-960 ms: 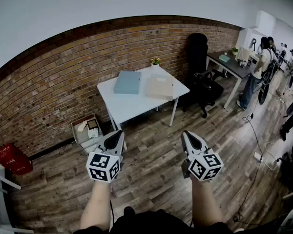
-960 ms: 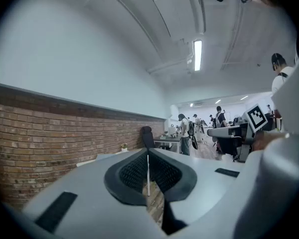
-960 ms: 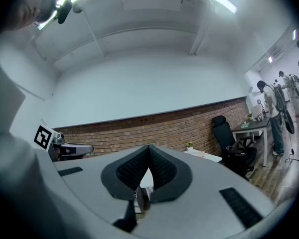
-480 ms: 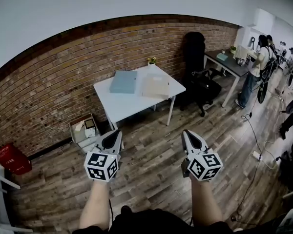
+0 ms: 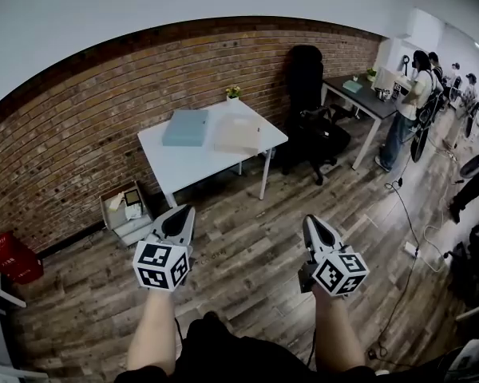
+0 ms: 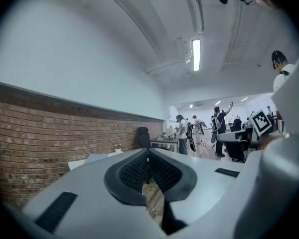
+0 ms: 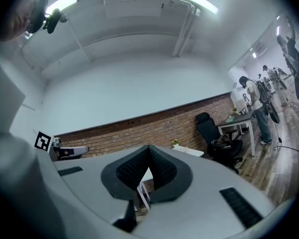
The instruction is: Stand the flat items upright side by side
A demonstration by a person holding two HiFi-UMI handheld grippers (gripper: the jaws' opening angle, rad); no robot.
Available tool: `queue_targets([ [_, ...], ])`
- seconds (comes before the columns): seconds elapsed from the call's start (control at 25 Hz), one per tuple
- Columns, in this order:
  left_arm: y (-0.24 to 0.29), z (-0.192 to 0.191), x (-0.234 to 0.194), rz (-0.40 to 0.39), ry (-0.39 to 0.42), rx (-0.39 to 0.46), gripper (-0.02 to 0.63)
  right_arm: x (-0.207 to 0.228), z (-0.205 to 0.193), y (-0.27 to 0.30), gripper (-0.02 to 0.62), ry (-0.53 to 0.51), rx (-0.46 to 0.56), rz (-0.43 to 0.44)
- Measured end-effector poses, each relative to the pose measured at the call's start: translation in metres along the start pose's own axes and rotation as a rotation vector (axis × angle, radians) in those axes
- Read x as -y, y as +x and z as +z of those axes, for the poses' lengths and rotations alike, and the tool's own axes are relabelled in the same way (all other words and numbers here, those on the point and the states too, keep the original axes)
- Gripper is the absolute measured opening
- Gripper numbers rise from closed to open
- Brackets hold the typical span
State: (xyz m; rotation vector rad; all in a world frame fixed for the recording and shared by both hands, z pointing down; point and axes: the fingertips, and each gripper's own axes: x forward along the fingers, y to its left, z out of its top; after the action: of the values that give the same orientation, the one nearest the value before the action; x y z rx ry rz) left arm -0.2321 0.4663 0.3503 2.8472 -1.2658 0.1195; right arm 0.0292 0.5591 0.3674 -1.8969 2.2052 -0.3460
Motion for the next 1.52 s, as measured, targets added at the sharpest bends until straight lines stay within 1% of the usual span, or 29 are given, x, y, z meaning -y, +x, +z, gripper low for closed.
queue_targets([
  [0.24, 0.038, -0.008, 0.009, -0.030, 0.002, -0.018, 0.018, 0.033, -0.005, 0.009, 0.017, 0.024, -0.018, -0.035],
  [0.48, 0.099, -0.013, -0.002, -0.048, -0.033, -0.015, 0.019, 0.071, -0.004, 0.050, 0.015, 0.025, -0.041, -0.080],
  [0.68, 0.166, -0.023, -0.027, -0.065, -0.054, -0.039, 0.018, 0.103, -0.001, 0.108, 0.015, 0.035, -0.051, -0.089],
  [0.92, 0.252, -0.049, -0.067, -0.080, -0.076, -0.114, 0.018, 0.145, -0.030, 0.191, 0.015, 0.080, -0.131, -0.112],
  [1.04, 0.288, -0.055, -0.091, -0.081, -0.085, -0.133, 0.019, 0.155, -0.038, 0.240, 0.015, 0.089, -0.166, -0.100],
  [1.12, 0.307, -0.056, -0.106, -0.084, -0.089, -0.138, 0.018, 0.154, -0.036, 0.272, 0.015, 0.074, -0.180, -0.081],
  [1.24, 0.326, -0.052, -0.124, -0.088, -0.090, -0.138, 0.018, 0.151, -0.023, 0.310, 0.015, 0.045, -0.183, -0.059],
  [1.36, 0.339, -0.047, -0.138, -0.080, -0.104, -0.128, 0.020, 0.153, -0.014, 0.335, 0.015, 0.037, -0.186, -0.043],
  [1.52, 0.358, -0.049, -0.153, -0.056, -0.116, -0.133, 0.018, 0.164, -0.013, 0.364, 0.015, 0.039, -0.205, -0.028],
])
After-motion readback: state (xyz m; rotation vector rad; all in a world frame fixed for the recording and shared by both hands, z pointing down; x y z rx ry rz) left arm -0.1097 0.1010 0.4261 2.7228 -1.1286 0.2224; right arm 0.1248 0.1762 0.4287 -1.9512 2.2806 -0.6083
